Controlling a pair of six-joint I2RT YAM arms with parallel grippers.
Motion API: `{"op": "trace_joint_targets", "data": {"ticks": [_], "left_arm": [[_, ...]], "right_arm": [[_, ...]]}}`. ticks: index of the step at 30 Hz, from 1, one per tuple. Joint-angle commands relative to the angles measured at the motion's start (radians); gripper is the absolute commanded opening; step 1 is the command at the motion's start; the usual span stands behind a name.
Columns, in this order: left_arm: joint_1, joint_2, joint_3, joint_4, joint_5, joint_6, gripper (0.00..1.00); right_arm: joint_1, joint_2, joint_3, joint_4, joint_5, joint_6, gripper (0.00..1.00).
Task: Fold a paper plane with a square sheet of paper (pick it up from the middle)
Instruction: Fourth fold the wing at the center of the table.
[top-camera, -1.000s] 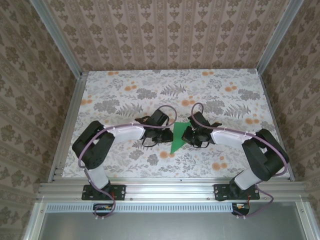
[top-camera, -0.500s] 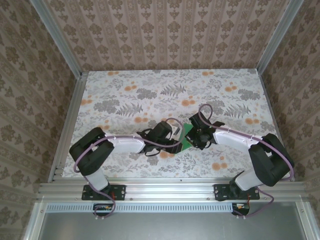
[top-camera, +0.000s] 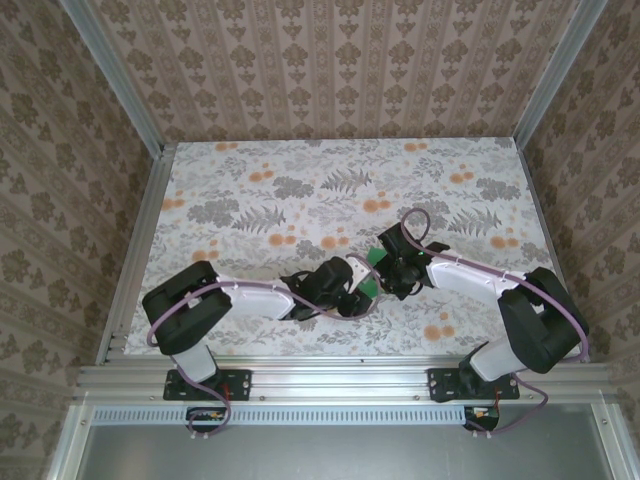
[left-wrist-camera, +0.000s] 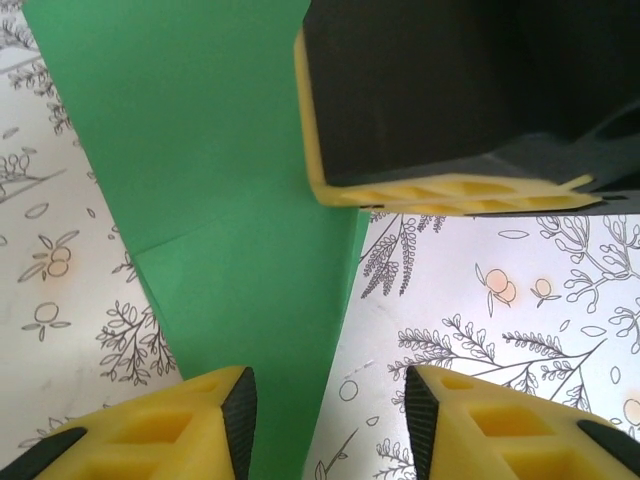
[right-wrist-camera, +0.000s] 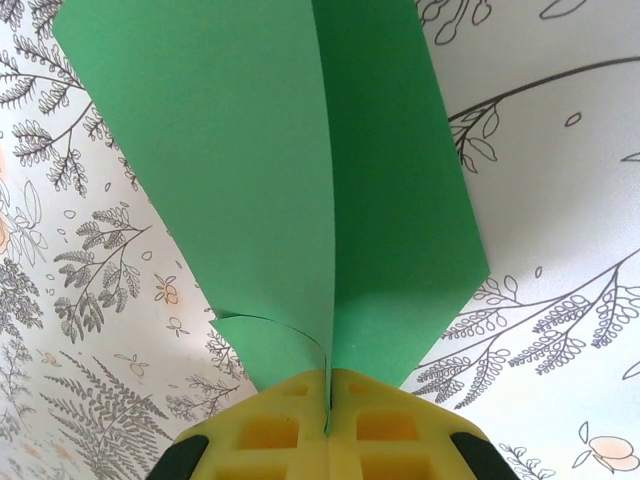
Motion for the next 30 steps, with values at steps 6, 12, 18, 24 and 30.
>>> {"op": "trace_joint_targets", "data": {"ticks": [6,12,18,24,30], "left_arm": [[-0.023,0.047,-0.013,0.045,-0.085,0.061,0.37],[-0.024,0.04,-0.059,0.109,-0.114,0.053,0.32],[-0.014,-0.008,-0.11,0.149,-0.101,0.022,0.3],[0.009,-0.015,-0.134,0.182,-0.08,0.004,0.24],[0.013,-0.022,-0.118,0.193,-0.056,0.007,0.24]], "right_arm": [[-0.006,-0.021,0.006,-0.014,-0.041,0.054,0.0],[-0.016,-0.027,-0.009,-0.004,-0.051,0.069,0.0],[-0.023,-0.032,-0.021,-0.006,-0.041,0.072,0.0],[-0.026,-0.034,-0.026,-0.004,-0.047,0.072,0.0],[-0.026,-0.032,-0.024,0.001,-0.056,0.07,0.0]]}}
